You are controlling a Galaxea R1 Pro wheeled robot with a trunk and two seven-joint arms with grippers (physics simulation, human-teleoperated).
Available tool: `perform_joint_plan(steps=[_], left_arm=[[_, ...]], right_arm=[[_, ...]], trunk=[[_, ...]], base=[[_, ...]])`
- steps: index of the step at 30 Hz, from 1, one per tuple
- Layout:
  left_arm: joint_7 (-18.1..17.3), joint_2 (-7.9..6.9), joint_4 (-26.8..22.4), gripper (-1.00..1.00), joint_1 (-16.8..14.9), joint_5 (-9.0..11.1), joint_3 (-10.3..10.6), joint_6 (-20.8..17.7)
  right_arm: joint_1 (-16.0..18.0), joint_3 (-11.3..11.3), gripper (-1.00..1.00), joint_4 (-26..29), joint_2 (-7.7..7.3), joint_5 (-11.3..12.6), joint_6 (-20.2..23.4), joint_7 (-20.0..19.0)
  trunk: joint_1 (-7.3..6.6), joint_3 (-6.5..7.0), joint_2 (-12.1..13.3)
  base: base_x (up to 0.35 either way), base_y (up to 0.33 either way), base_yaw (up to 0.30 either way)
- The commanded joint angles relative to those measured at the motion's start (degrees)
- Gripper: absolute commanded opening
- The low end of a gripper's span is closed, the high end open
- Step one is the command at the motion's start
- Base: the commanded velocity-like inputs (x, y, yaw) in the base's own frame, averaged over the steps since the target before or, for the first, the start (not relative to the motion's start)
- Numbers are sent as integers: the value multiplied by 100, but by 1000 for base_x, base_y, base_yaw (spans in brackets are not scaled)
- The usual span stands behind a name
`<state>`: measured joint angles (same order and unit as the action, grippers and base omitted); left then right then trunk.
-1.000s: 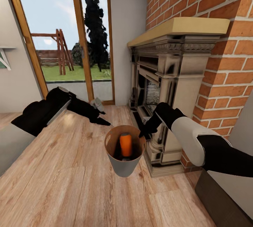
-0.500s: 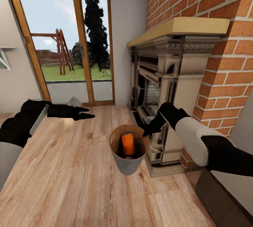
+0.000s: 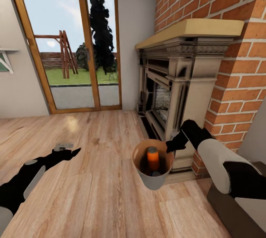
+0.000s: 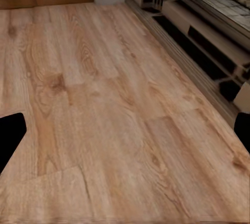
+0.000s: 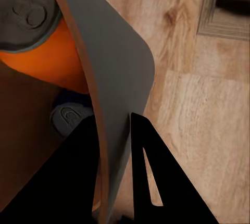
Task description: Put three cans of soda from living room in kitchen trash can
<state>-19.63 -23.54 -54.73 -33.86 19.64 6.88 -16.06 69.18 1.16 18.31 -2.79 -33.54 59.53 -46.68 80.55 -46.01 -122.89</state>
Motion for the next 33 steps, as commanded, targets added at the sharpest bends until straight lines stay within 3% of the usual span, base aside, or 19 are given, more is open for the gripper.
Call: perform_joint_plan(steps=[1,5,10,11,13,18,23,33], left_arm=[[26,2,14,100,67,22,-21,36],[104,15,19,100,398,82,-85,134],[117,31,-7,100,517,99,-103,154],[117,45,40,100,591,99,-106,155],[122,96,53,100,601,83,-102,159],[300,225,67,100,609,46,-98,163],[482,257,74,100,615,34,-92,166],[518,356,76,100,617,25,-85,166]], right_arm=[[-92,41,-100,118,5,146,47,-6],[-559,45,-100,548,40,153,47,33],[-824,178,-100,732,100,154,47,44],[-1300,582,-100,1043,125,152,-460,53],[-1467,659,-100,1088,178,148,-652,70],[-1569,713,-100,1119,300,146,-768,450],[-1587,747,-100,1122,461,153,-788,877],[-1592,768,-100,1122,522,155,-793,996]], trunk=[[-1,2,-1],[-1,2,-1],[-1,2,-1],[-1,2,-1],[-1,2,-1],[-1,2,-1],[-1,2,-1],[-1,2,-1]], base=[[-26,97,0],[-13,48,0],[-3,12,0],[0,0,0],[0,0,0],[0,0,109],[0,0,221],[-1,1,248]])
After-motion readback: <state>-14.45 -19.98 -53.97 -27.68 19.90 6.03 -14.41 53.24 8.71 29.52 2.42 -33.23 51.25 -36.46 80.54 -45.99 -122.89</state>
